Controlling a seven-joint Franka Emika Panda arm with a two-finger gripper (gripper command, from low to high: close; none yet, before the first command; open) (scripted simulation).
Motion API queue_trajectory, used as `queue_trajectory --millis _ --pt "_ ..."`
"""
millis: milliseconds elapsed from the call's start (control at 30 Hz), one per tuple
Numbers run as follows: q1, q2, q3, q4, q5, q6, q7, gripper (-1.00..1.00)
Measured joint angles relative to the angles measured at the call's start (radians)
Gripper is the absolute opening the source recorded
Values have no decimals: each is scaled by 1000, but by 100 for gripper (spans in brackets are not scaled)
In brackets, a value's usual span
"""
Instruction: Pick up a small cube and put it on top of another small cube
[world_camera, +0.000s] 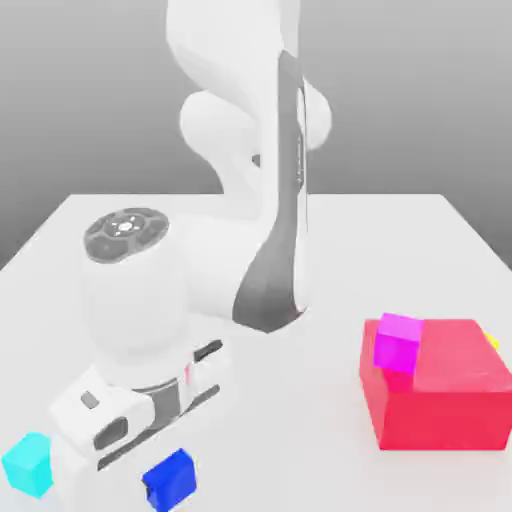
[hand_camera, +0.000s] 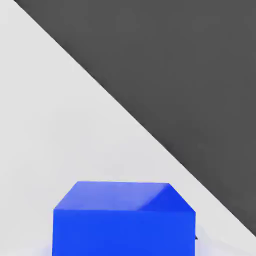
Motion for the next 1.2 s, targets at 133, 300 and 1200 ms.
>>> queue_trajectory --millis 133,300,1200 --pt "27 38 98 52 -9 -6 -118 -100" --pt "65 76 223 114 -20 -13 -263 -100" --pt "590 -412 501 -358 -252 -12 208 -100"
